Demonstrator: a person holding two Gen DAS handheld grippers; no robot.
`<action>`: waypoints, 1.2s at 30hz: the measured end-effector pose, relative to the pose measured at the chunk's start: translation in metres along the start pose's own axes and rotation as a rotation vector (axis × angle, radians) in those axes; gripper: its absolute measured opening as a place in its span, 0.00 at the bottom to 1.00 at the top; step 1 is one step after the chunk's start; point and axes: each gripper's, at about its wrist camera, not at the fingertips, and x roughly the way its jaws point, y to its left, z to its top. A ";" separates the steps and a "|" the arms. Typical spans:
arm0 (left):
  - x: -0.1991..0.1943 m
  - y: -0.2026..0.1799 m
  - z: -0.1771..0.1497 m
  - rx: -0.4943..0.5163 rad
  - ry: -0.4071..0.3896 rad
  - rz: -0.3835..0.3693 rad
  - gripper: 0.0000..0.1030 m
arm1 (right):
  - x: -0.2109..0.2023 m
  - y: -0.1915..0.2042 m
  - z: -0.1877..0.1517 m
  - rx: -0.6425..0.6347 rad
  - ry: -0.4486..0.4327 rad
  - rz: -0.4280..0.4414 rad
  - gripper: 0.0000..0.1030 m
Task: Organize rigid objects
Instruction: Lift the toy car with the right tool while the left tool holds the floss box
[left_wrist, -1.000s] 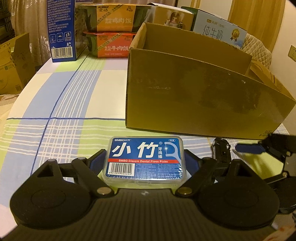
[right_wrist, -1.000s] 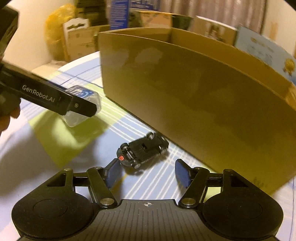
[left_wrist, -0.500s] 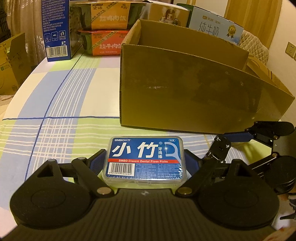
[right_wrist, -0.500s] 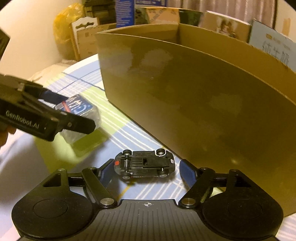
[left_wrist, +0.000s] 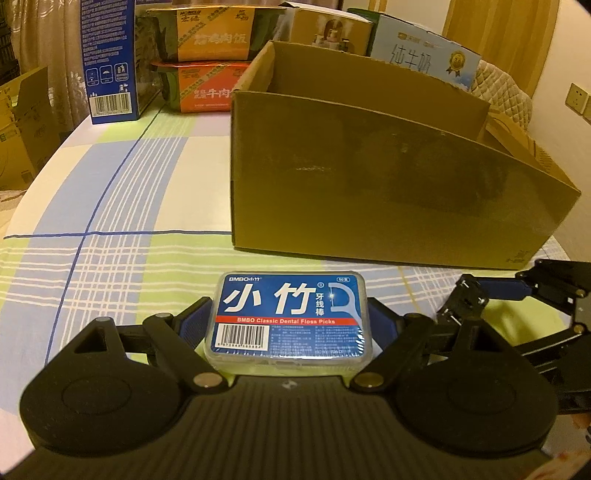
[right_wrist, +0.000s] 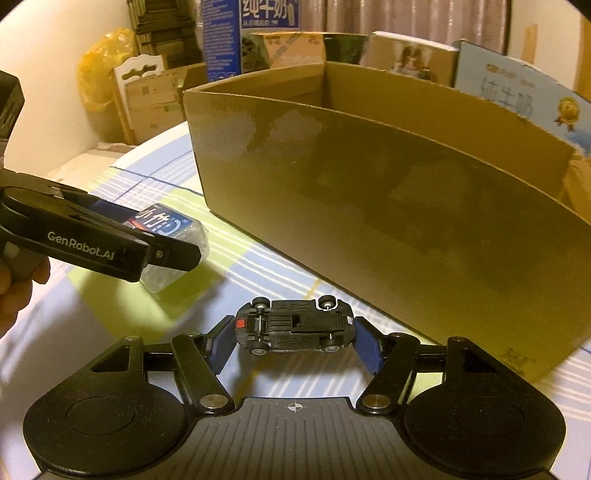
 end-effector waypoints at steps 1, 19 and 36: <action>-0.001 -0.002 -0.001 0.001 0.001 0.000 0.82 | -0.004 0.000 -0.002 0.016 0.001 -0.009 0.62; -0.081 -0.065 0.001 0.060 -0.044 0.035 0.81 | -0.104 -0.018 -0.017 0.252 -0.046 -0.137 0.62; -0.143 -0.098 -0.025 0.025 -0.019 0.059 0.81 | -0.176 -0.015 -0.029 0.334 -0.087 -0.147 0.62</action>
